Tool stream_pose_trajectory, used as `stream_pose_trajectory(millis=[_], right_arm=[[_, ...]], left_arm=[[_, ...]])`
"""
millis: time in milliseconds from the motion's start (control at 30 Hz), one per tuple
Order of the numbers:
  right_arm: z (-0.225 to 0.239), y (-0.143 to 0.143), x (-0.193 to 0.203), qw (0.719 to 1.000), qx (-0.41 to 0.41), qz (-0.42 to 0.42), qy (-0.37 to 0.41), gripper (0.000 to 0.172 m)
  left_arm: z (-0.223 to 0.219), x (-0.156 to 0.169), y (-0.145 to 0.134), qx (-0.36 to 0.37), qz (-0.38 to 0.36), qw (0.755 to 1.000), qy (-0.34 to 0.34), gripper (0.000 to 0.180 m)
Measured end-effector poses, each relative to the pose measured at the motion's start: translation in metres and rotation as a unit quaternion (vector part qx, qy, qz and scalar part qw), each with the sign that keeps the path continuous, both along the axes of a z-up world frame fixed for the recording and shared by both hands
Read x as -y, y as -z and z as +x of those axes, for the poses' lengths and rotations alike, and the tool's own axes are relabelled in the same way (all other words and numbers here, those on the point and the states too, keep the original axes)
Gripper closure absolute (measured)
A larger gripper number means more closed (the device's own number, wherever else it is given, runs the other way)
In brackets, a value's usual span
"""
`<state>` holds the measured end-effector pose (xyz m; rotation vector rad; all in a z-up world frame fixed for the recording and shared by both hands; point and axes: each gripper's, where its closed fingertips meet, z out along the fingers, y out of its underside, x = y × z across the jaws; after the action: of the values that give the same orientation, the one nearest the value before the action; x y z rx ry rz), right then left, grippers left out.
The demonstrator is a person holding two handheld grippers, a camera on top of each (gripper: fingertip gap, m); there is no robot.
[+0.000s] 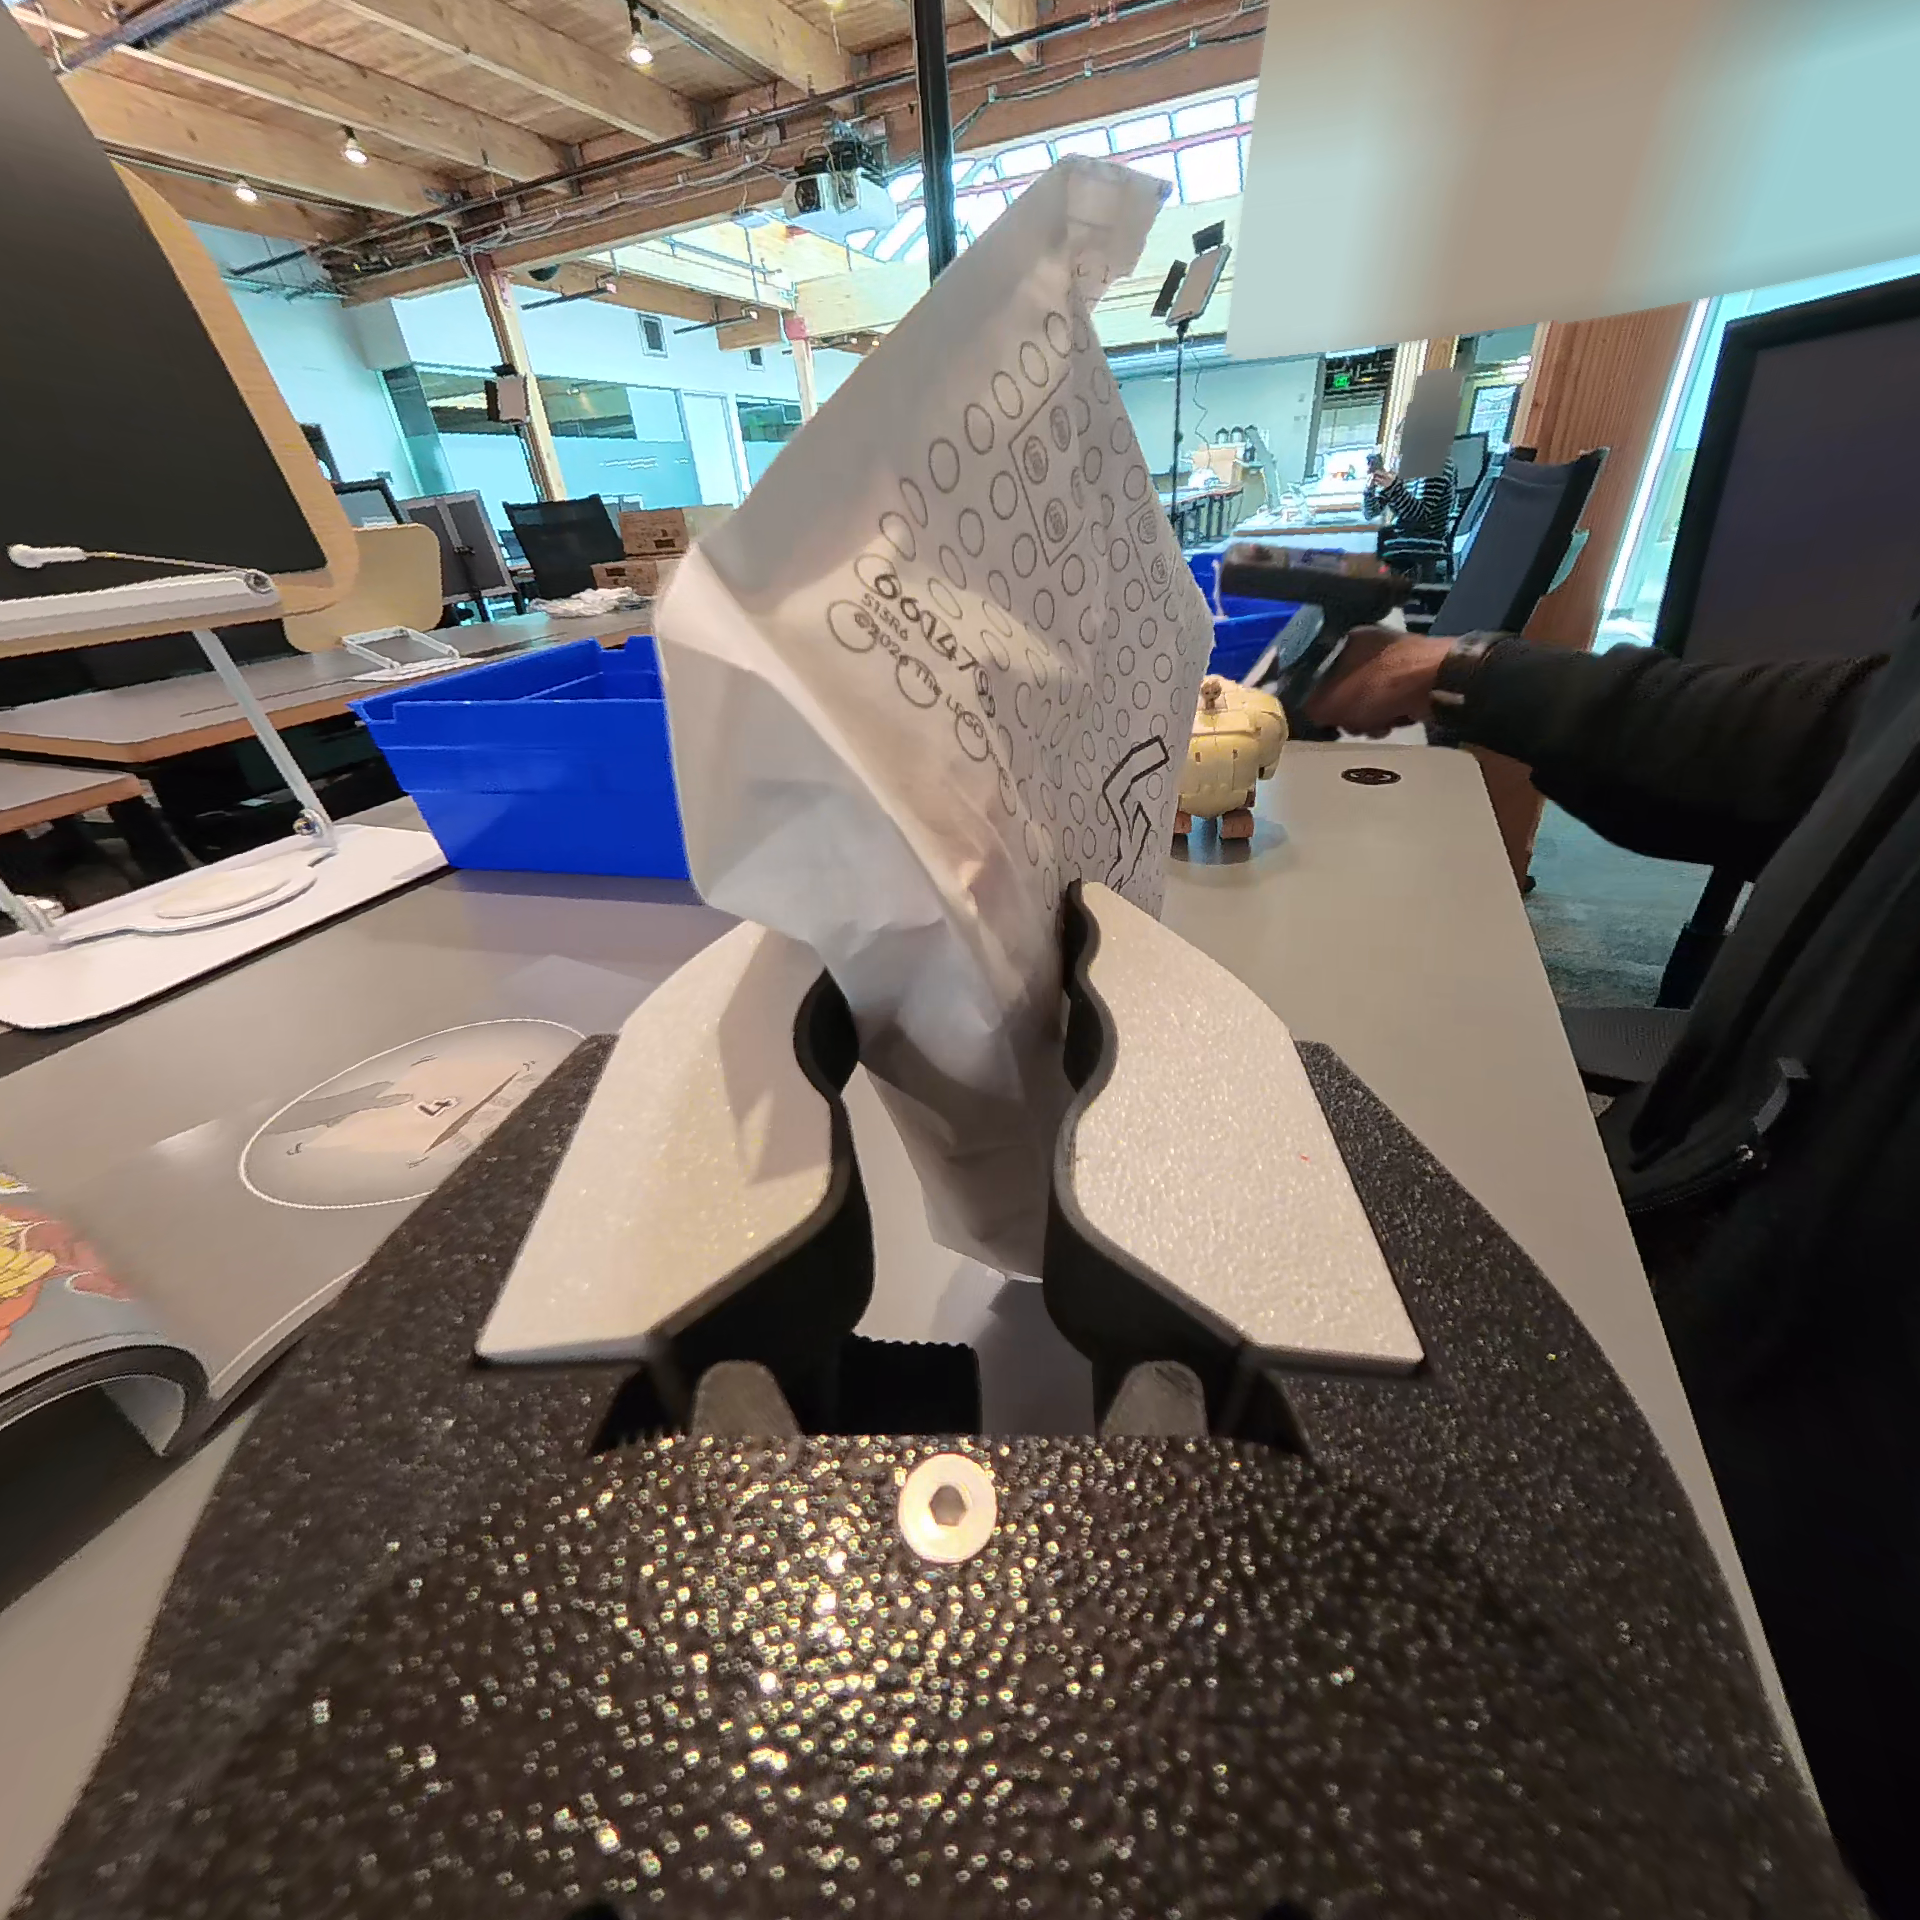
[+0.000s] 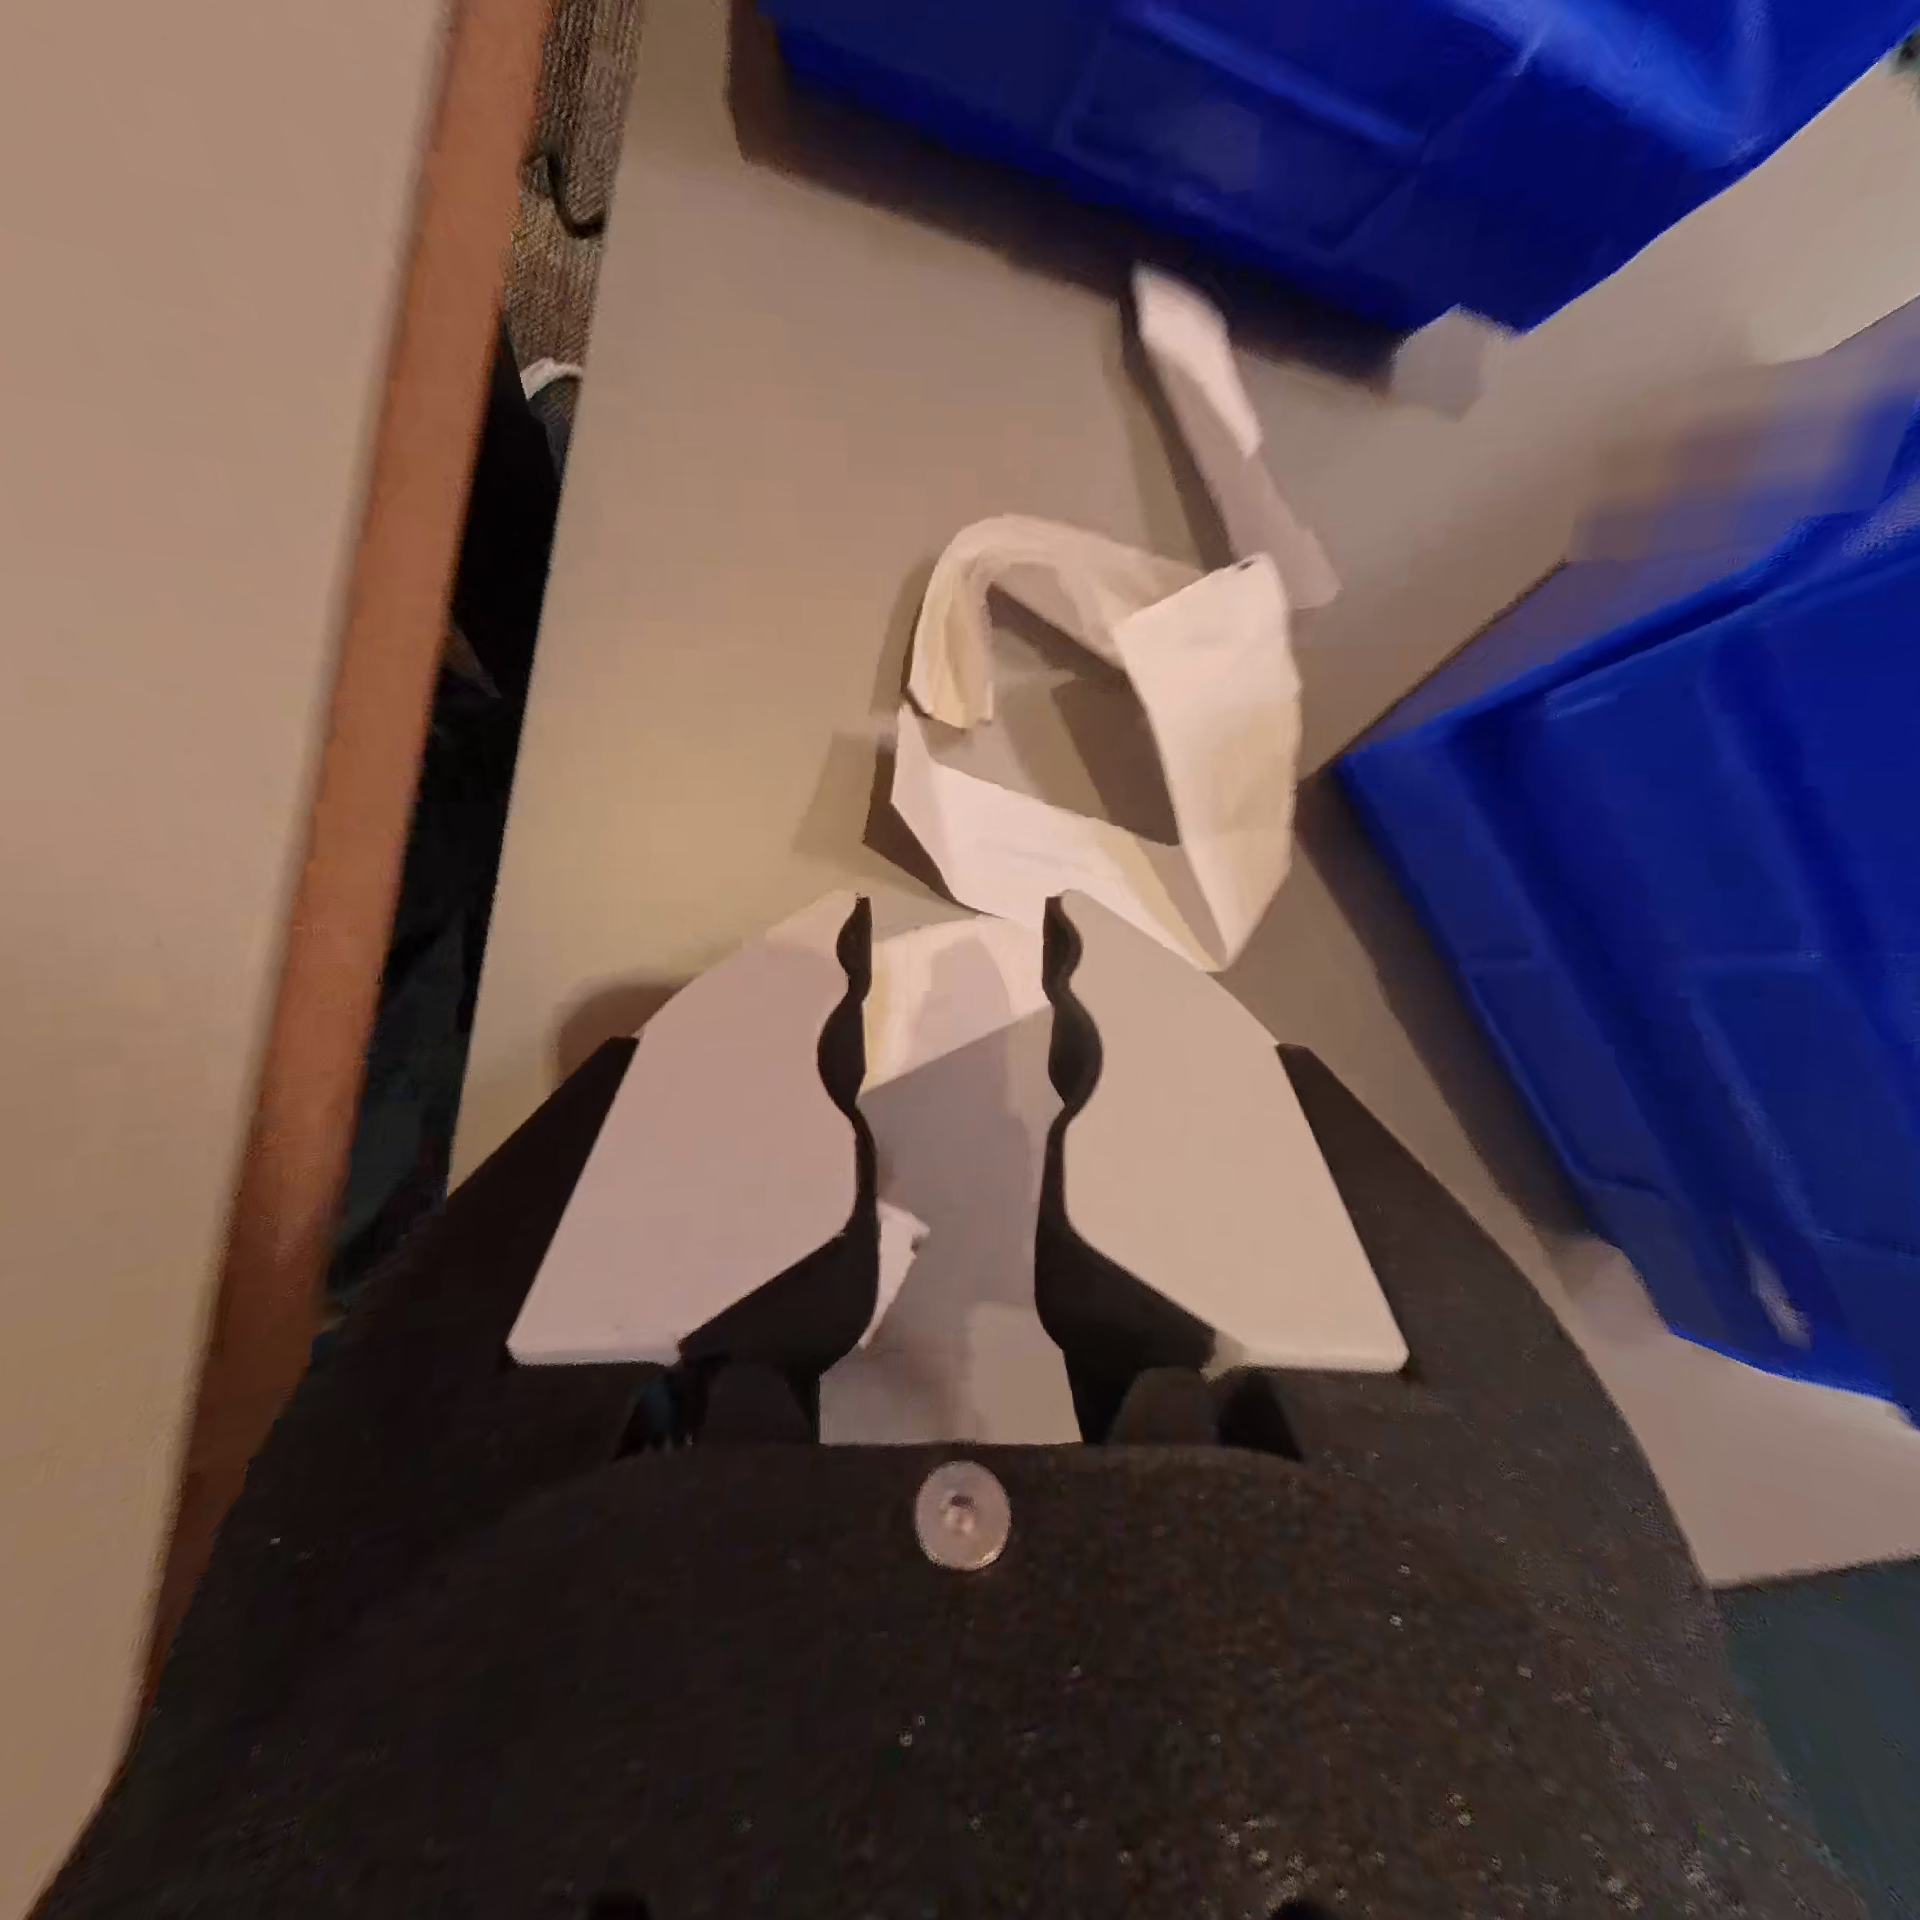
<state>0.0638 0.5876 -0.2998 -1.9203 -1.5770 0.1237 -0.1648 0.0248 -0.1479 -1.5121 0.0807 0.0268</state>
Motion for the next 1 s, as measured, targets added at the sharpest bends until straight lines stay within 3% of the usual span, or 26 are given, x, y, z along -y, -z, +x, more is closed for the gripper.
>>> stream_pose_trajectory(millis=[133, 200, 267, 333, 433, 533, 633, 767, 1000], right_arm=[[-0.008, -0.074, 0.032, 0.997, -0.018, 0.071, -0.04, 0.138], [-0.027, -0.114, 0.074, 0.99, -0.043, 0.093, -0.097, 0.138], [-0.057, -0.146, 0.142, 0.973, -0.081, 0.086, -0.197, 0.14], [-0.086, -0.171, 0.23, 0.935, -0.125, 0.059, -0.326, 0.145], [-0.108, -0.188, 0.366, 0.839, -0.187, -0.023, -0.51, 0.155], [-0.122, -0.187, 0.445, 0.771, -0.209, -0.087, -0.596, 0.168], [-0.141, -0.193, 0.473, 0.748, -0.248, -0.125, -0.603, 0.172], [-0.148, -0.189, 0.488, 0.735, -0.25, -0.153, -0.612, 0.162], [-0.154, -0.191, 0.478, 0.747, -0.276, -0.157, -0.584, 0.141]], left_arm=[[0.0, -0.005, -0.001, 0.005, 0.003, 1.0, 0.004, 0.144], [0.002, -0.007, -0.002, 0.002, 0.007, 1.0, 0.006, 0.144], [0.005, -0.009, -0.003, -0.001, 0.013, 1.0, 0.008, 0.144], [0.009, -0.01, -0.004, -0.006, 0.018, 1.0, 0.011, 0.144], [0.014, -0.011, -0.005, -0.016, 0.026, 0.999, 0.018, 0.144], [0.021, -0.007, -0.008, -0.024, 0.038, 0.998, 0.037, 0.144], [0.028, -0.001, -0.011, -0.034, 0.05, 0.996, 0.058, 0.144], [0.03, 0.008, -0.012, -0.043, 0.059, 0.995, 0.069, 0.143], [0.027, 0.014, -0.014, -0.041, 0.068, 0.994, 0.076, 0.143]])
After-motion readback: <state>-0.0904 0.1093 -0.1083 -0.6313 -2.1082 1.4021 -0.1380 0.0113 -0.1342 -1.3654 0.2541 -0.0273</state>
